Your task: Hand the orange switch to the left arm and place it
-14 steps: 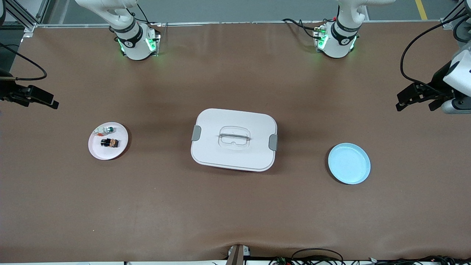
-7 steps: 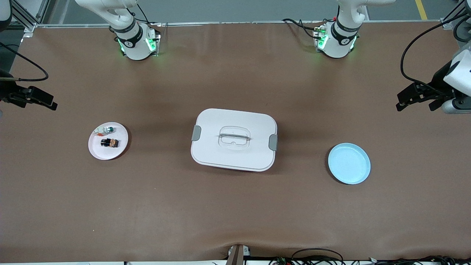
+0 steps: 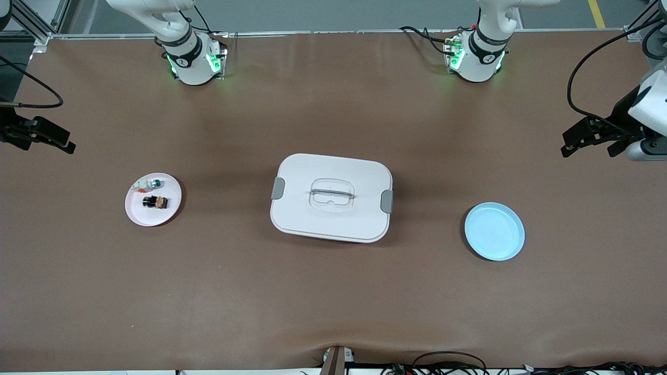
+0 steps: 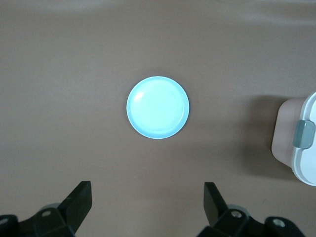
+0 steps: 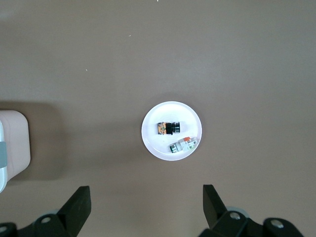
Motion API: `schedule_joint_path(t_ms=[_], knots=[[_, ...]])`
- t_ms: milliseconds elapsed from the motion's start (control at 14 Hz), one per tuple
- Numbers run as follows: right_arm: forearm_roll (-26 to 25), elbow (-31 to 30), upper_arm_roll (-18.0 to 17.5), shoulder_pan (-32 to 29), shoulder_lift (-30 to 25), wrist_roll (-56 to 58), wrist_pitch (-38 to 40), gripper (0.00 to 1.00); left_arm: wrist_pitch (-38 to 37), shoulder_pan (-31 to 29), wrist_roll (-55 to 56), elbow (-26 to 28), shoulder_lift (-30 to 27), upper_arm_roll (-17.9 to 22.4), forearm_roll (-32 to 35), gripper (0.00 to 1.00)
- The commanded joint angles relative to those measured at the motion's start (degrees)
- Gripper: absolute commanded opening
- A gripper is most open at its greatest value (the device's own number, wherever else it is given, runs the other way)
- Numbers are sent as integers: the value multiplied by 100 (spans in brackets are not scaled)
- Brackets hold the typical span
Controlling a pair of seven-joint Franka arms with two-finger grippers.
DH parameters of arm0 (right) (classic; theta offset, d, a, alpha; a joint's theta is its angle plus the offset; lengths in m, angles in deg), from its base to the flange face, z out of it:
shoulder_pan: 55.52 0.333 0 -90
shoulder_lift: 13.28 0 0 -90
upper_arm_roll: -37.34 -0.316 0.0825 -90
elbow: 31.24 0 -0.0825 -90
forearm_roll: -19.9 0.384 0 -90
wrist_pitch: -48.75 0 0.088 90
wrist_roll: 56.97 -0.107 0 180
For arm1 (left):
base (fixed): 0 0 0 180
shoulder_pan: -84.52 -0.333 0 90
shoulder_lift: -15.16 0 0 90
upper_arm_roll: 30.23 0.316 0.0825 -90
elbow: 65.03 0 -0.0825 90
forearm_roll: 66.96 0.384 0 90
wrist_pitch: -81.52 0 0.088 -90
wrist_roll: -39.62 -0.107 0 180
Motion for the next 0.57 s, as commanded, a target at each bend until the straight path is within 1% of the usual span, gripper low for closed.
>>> schedule_joint_path(t_ms=[0,499], knots=[[-54,-47,-12,19,-75,-125,33,100,-144,20,-92,-155,24,5,95,100],[7,-117,-12,11,-163,-152,112,100,-153,29,-83,-199,24,5,104,100]])
